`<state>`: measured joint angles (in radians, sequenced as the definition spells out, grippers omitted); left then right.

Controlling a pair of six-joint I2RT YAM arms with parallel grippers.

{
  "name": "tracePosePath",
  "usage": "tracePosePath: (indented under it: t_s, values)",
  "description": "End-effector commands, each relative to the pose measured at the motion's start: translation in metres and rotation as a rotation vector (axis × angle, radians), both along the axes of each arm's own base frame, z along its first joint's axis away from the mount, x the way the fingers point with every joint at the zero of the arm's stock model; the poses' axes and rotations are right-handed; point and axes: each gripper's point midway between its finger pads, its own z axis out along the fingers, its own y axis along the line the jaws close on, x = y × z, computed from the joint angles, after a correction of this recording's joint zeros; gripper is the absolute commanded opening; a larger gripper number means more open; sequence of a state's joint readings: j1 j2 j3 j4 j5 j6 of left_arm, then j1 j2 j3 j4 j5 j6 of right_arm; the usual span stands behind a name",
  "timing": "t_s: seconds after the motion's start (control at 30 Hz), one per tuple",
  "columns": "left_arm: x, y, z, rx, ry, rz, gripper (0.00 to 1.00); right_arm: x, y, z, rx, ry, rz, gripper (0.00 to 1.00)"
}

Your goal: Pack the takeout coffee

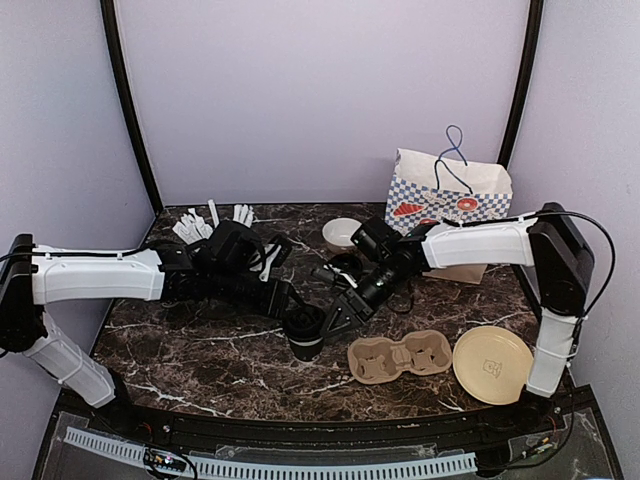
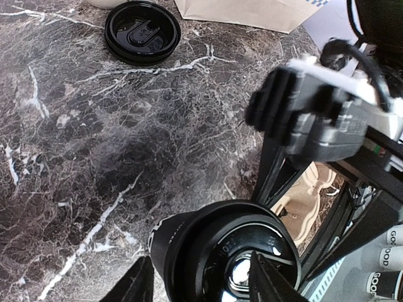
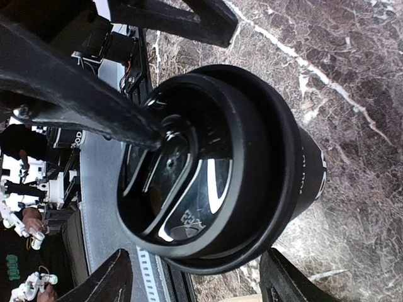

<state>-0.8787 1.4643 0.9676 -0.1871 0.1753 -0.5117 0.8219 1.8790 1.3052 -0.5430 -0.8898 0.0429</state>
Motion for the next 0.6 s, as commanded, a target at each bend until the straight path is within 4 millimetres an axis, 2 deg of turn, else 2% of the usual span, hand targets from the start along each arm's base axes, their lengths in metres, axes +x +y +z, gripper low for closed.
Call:
tracePosePath:
  t_s: [0.0, 0.17, 0.4, 0.57]
  values:
    - [0.0, 0.0, 0.002, -0.007, -0.002, -0.008, 0.52, 0.006, 0.012, 0.002, 0.024, 0.054, -0.009, 0.67]
    - [-0.007, 0.004, -0.006, -0.006, 0.03, -0.011, 0.47, 0.008, 0.017, -0.003, 0.02, 0.102, -0.015, 0.64]
    - [-0.018, 0.013, -0.022, 0.019, 0.089, -0.003, 0.39, 0.014, 0.017, -0.007, 0.016, 0.168, -0.046, 0.69]
    - [-0.023, 0.018, -0.029, 0.023, 0.117, 0.015, 0.36, 0.026, 0.016, -0.019, -0.033, 0.156, -0.098, 0.68]
